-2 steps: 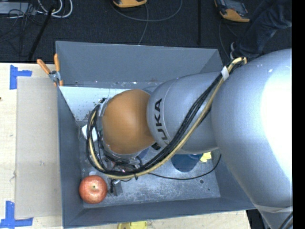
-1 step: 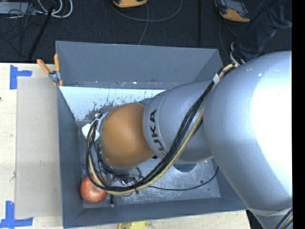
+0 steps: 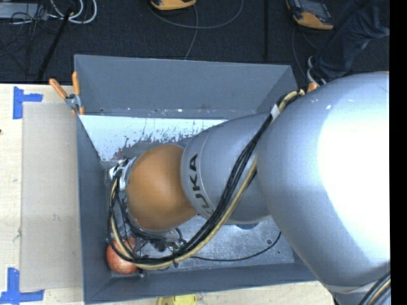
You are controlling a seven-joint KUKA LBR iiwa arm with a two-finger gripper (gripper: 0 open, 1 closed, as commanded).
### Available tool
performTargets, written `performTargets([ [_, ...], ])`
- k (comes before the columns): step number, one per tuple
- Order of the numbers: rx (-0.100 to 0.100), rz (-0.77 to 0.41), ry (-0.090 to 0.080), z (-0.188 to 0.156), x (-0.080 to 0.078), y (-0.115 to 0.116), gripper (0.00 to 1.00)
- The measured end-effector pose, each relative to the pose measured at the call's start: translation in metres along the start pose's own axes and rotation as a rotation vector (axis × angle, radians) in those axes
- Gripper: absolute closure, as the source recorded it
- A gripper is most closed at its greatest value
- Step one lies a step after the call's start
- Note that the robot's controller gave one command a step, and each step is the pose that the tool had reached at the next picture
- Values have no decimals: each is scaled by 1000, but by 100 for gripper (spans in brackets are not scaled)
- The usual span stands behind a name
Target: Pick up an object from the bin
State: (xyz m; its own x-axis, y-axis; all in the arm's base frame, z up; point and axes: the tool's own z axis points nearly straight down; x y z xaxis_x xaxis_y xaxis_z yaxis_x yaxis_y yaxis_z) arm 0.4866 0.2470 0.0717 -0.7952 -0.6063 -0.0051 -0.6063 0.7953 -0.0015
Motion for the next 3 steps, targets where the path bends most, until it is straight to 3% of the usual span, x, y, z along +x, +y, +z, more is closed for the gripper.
performTargets([
  [1, 0, 1, 0, 0, 0, 0, 100],
  [2, -3, -59, 5, -102, 6, -8, 100],
  [3, -3, -58, 5, -102, 6, -8, 100],
])
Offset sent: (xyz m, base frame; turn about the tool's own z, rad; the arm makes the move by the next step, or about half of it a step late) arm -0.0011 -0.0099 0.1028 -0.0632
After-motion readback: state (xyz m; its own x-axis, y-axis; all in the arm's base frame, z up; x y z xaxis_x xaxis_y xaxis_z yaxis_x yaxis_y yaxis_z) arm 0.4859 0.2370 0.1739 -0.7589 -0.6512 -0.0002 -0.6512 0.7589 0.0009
